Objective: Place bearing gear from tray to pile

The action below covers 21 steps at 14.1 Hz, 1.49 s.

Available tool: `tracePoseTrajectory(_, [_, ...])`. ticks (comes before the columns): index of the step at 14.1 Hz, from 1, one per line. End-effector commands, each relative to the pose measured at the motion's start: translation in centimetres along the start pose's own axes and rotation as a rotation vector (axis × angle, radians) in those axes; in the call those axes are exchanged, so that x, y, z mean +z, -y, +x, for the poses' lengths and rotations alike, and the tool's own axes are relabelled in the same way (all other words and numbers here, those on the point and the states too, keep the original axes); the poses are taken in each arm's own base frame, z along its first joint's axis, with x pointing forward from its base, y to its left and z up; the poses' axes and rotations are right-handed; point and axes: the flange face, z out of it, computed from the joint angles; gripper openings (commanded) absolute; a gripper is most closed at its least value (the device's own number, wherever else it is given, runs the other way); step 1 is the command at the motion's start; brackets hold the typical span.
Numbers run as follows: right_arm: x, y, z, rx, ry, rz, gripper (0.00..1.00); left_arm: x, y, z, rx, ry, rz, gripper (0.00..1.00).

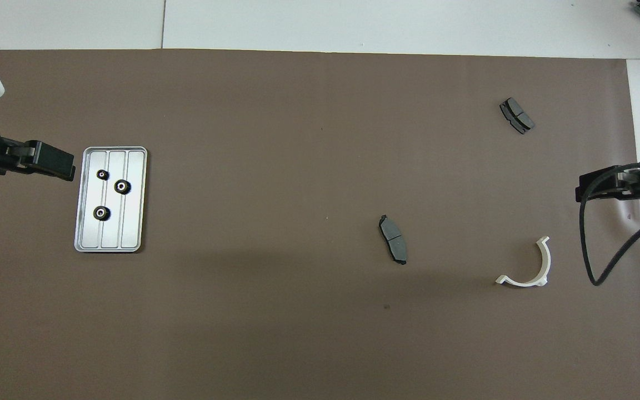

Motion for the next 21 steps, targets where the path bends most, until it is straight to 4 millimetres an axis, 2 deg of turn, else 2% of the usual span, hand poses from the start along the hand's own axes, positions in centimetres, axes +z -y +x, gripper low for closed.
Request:
tracePoseTrajectory(1, [0.0, -0.2, -0.4, 0.005, -0.021, 0.006, 1.00, -0.1, 0.1, -0.8, -0.019, -0.011, -0.006, 1.00])
tracePoseTrajectory(4, [-0.1, -0.2, -0.3, 0.002, -0.022, 0.006, 1.00, 0.0, -0.6, -0.8, 0.004, -0.009, -0.005, 1.00])
tracePoseTrajectory(5, [-0.1, -0.3, -0.4, 0.003, -0.020, 0.008, 1.00, 0.6, -0.6, -0.8, -0.002, -0.006, -0.005, 1.00])
tracePoseTrajectory(7, [-0.1, -0.3, -0.4, 0.005, -0.020, 0.008, 1.00, 2.2, 0.3, -1.0, -0.017, -0.093, 0.001, 1.00])
tracePoseTrajectory(8, [-0.2, -0.3, -0.3, 0.003, -0.023, 0.008, 1.00, 3.0, 1.7, -1.2, -0.043, -0.129, 0.005, 1.00])
tracePoseTrajectory(9, [-0.3, -0.3, -0.3, 0.002, -0.025, 0.008, 1.00, 4.4, 3.1, -1.5, -0.061, -0.129, 0.007, 1.00])
tracePoseTrajectory(12, [-0.8, -0.3, -0.5, -0.001, -0.033, 0.009, 1.00, 7.6, 3.8, -0.4, -0.021, -0.120, 0.008, 1.00])
tracePoseTrajectory(13, [-0.8, -0.2, -0.6, -0.004, -0.033, 0.009, 1.00, 9.1, 5.0, -0.1, -0.041, -0.124, 0.009, 1.00])
tracePoseTrajectory(15, [-0.8, -0.2, -0.6, -0.007, -0.034, 0.009, 1.00, 12.3, 5.5, 0.8, -0.039, -0.123, 0.008, 1.00])
tracePoseTrajectory(19, [-0.6, -0.1, -0.7, -0.007, -0.030, 0.009, 1.00, 17.1, 6.2, 2.4, 0.001, -0.120, 0.007, 1.00])
tracePoseTrajectory(21, [-0.4, -0.1, -0.8, -0.006, -0.025, 0.009, 1.00, 19.4, 6.8, 2.1, -0.008, -0.123, 0.007, 1.00])
